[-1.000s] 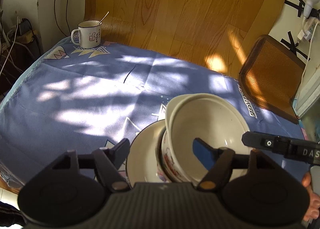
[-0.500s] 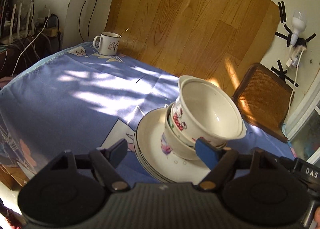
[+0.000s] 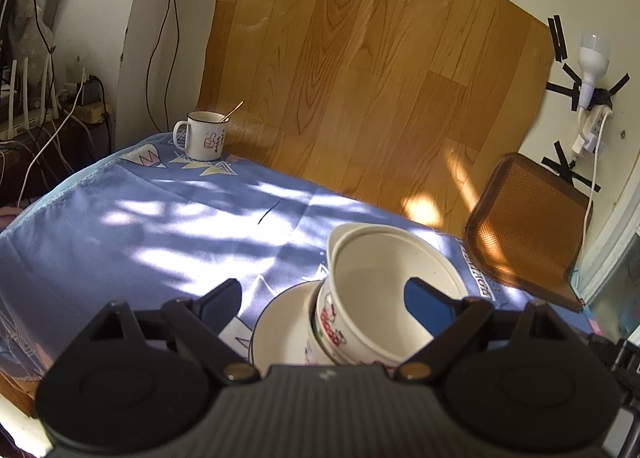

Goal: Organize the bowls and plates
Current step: 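Set the Hello Kitty bowl into the stacked bowls and open both grippers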

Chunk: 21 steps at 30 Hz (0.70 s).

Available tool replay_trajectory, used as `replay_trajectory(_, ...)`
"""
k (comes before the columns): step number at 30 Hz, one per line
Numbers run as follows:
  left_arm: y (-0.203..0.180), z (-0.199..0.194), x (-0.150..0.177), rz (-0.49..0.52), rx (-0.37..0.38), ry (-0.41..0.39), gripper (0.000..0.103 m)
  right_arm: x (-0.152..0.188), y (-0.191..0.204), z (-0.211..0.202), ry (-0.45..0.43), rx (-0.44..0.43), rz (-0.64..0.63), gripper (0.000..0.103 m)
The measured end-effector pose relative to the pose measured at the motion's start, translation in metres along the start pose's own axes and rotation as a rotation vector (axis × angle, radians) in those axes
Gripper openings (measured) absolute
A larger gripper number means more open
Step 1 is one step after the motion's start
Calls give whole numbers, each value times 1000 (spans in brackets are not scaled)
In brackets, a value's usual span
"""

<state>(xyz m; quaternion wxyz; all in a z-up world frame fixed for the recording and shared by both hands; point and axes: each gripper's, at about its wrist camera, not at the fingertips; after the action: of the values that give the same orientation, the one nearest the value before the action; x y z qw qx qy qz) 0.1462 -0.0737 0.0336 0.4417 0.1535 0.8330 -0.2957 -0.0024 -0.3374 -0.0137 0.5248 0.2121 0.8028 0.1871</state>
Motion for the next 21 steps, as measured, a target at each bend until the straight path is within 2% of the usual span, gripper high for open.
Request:
replay_trajectory(7,-2,-11,5,70,-86,-2,93,-4,3,9,29,-34,-6,71)
replay_trajectory(9,-5,-14,5,89,-126,-1,93,-6,5,7,22,-38,-3,71)
replay_trajectory(11,-13,-20,6,138,-181,-36,93,-7,6,2,15,-41,-9,71)
replay_trajectory(14,-25,-21,9,206,-244,-61,93,-5,10,-6,-8,-5,-48,71)
replay_trajectory(21,-29,-14,16,228,-217,-23,92,0,7,-15,-8,22,-28,71)
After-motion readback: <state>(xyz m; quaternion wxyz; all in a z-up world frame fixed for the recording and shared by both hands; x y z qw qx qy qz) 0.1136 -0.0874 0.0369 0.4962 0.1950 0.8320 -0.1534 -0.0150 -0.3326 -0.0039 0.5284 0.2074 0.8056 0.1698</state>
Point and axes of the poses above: each gripper's, at about its wrist camera, not at the fingertips, and z roughly the way its jaws point, y to its left, x to its underside, and after that the axes turned 12 degrees about x, right-handed
